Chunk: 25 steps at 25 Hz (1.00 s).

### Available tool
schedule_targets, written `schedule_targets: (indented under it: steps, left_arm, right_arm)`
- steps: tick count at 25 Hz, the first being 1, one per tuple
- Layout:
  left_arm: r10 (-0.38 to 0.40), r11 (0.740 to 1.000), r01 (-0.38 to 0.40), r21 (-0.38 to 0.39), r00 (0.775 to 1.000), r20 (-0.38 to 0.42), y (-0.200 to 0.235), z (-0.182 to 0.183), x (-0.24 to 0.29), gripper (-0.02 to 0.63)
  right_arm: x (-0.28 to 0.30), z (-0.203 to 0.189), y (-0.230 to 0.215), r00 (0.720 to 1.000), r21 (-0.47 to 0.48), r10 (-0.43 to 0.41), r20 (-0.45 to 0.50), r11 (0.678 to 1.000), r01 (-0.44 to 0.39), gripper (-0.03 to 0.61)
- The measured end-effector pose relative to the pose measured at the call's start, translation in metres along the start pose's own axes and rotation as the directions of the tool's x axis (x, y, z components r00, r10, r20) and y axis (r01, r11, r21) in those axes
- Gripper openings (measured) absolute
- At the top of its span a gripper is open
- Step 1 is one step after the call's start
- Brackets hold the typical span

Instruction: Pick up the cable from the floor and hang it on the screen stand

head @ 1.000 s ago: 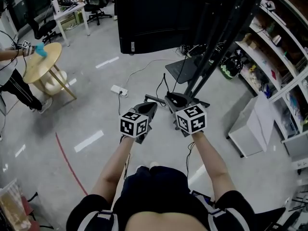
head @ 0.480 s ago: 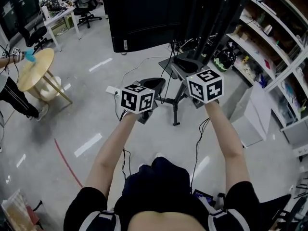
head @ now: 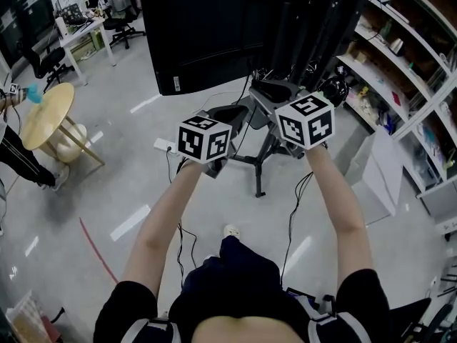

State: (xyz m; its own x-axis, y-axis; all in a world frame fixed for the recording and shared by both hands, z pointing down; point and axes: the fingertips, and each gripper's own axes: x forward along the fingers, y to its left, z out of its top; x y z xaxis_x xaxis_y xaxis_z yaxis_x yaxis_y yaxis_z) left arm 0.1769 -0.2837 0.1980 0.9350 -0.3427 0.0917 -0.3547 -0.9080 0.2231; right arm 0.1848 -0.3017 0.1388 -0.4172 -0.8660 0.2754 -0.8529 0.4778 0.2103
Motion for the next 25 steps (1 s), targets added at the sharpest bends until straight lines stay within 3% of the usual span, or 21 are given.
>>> schedule_targets:
  steps: [9, 25]
  left_arm:
    - [-0.016, 1.000, 0.015, 0.018, 0.999, 0.034, 0.051, 0.051, 0.058, 0.003]
    - [-0.032, 0.999, 0.028, 0.046, 0.994, 0.107, 0.093, 0.141, 0.125, 0.003]
  right_arm:
    - [0.036, 0.038, -0.065, 0.999, -0.081, 0.012, 0.041, 0.997, -0.008, 0.103]
    - [0.052, 0.153, -0.151, 0.986, -0.173, -0.015, 0.167, 0.984, 0.045, 0.103]
